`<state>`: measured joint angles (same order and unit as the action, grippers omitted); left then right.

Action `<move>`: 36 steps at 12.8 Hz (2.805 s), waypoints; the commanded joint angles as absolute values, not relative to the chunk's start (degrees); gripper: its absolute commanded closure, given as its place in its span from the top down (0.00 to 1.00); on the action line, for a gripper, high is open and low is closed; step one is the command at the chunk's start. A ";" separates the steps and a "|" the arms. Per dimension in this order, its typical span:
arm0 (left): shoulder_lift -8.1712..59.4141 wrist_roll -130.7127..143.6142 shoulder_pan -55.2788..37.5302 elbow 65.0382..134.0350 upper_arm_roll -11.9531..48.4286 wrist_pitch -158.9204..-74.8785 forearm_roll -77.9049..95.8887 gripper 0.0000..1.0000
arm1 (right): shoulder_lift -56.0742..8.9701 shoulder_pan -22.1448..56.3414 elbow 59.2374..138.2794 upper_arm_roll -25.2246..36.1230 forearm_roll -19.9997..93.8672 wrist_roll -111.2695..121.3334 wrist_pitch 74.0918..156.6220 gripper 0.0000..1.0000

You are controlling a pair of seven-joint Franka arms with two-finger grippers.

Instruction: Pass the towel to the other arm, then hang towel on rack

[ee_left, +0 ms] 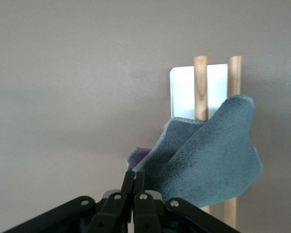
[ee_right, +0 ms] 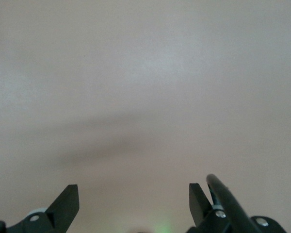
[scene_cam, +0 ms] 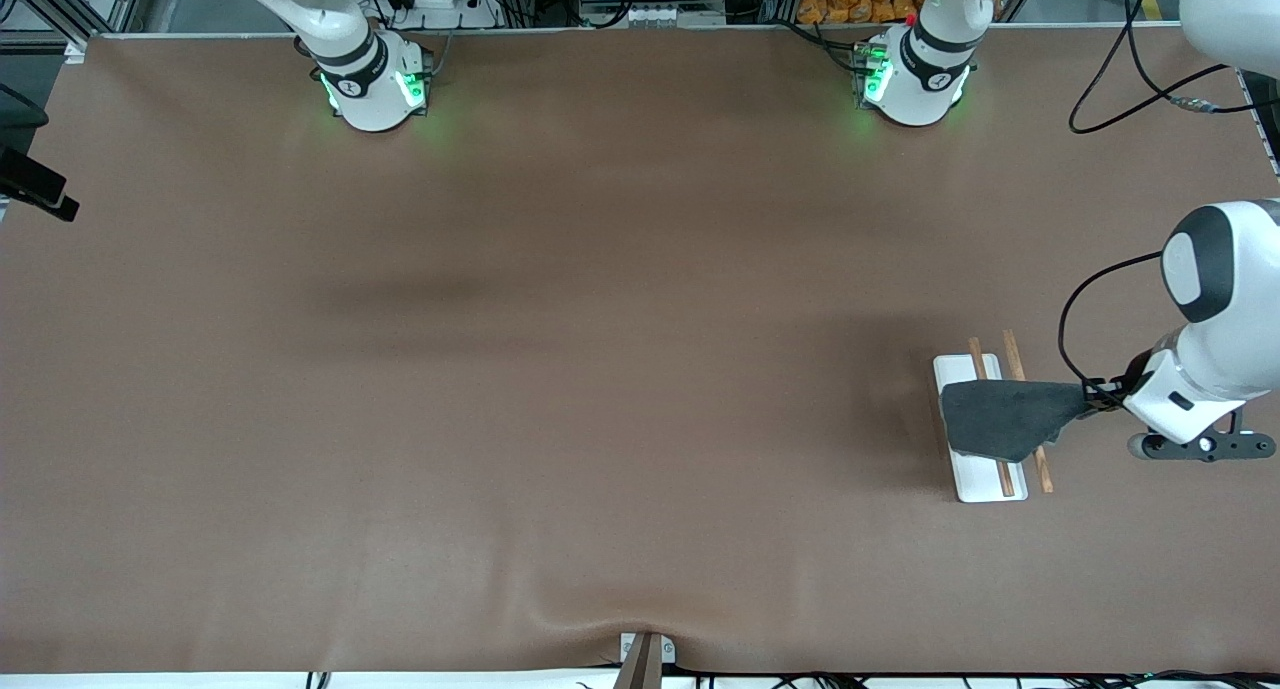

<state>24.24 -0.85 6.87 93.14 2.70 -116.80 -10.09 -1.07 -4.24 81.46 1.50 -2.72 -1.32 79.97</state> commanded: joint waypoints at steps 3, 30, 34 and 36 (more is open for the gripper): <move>24.87 -1.49 7.73 94.22 3.34 -118.21 -10.28 0.00 | 0.44 -4.31 83.14 1.05 -1.14 -1.85 79.89 1.00; 23.04 -1.76 10.46 93.08 3.87 -119.62 -7.73 1.00 | 0.26 -5.18 87.54 0.97 -1.14 -2.46 84.29 1.00; 17.59 -1.32 10.11 90.98 5.98 -113.23 -0.81 1.00 | -0.09 -5.45 86.23 1.05 -0.09 -3.78 83.94 1.00; 16.18 -1.49 10.11 89.30 6.50 -109.18 0.35 1.00 | -0.35 -5.27 85.78 1.05 -0.09 -3.61 83.67 1.00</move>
<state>17.92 -0.90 9.84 90.38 5.96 -112.71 -1.40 -0.93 -4.69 86.10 1.48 -0.32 -2.73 83.87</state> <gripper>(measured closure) 0.000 0.000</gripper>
